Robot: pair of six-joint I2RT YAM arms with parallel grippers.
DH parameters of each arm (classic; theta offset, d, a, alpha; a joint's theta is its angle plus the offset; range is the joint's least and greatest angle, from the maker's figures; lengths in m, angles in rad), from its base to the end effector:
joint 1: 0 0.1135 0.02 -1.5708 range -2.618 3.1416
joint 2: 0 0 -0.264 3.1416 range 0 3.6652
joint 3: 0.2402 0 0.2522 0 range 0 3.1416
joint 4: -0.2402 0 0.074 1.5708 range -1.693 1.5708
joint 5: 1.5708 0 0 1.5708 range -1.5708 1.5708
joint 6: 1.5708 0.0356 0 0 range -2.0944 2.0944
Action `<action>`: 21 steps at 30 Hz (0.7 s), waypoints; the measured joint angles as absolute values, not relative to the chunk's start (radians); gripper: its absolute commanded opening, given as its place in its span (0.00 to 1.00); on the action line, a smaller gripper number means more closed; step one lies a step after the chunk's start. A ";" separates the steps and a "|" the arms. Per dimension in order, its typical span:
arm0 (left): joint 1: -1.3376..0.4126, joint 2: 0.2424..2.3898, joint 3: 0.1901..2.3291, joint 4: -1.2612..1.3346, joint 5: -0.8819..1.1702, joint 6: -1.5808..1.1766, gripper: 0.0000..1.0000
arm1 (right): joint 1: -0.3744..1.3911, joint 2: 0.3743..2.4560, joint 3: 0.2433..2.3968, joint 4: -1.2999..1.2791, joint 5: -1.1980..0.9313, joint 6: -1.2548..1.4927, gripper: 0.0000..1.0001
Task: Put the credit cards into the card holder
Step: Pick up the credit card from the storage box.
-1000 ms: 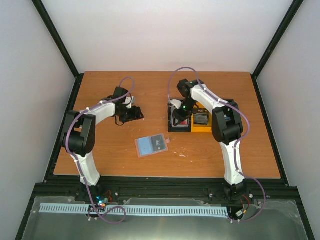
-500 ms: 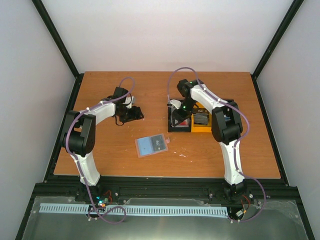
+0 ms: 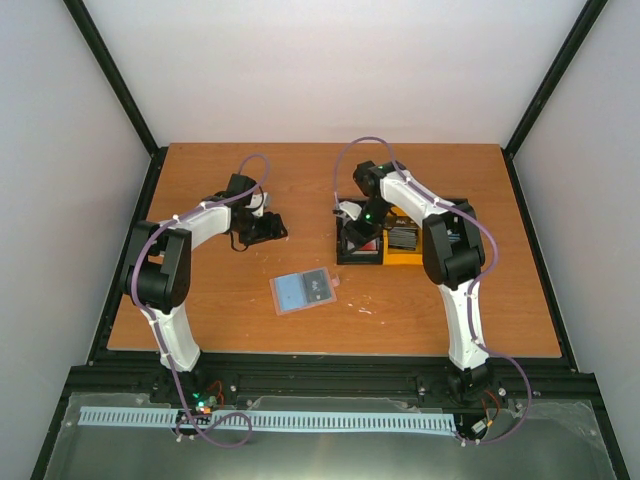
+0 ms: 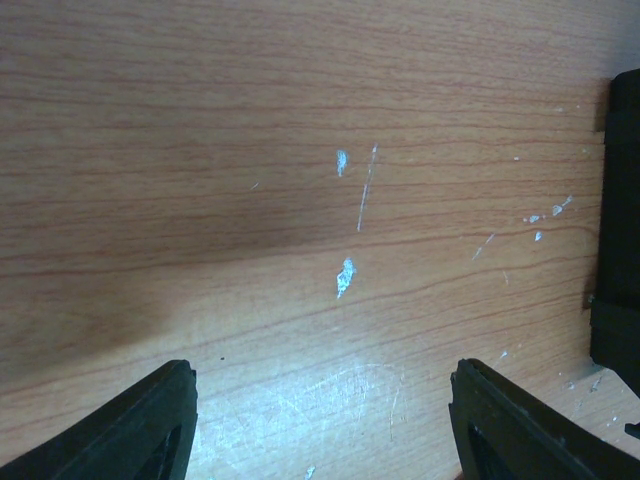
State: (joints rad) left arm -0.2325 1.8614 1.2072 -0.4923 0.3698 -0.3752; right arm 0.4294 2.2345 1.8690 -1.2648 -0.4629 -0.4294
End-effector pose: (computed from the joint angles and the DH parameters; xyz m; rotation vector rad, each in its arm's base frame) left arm 0.3577 -0.0979 0.1673 -0.0862 2.7713 -0.6730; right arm 0.3812 0.1920 0.1843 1.2304 -2.7377 -0.7073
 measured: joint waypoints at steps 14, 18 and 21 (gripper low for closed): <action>-0.233 1.861 1.207 -0.491 0.367 -0.375 0.71 | 0.436 2.243 1.857 -1.254 -0.433 -0.400 0.22; -0.233 1.861 1.207 -0.490 0.367 -0.375 0.71 | 0.439 2.243 1.876 -1.250 -0.403 -0.394 0.11; -0.233 1.861 1.207 -0.489 0.367 -0.375 0.70 | 0.437 2.244 1.884 -1.227 -0.369 -0.391 0.04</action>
State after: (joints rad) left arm -0.2325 1.8614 1.2072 -0.4892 0.3668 -0.3748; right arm 0.4370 2.2440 1.8843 -1.2274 -0.3687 -0.3908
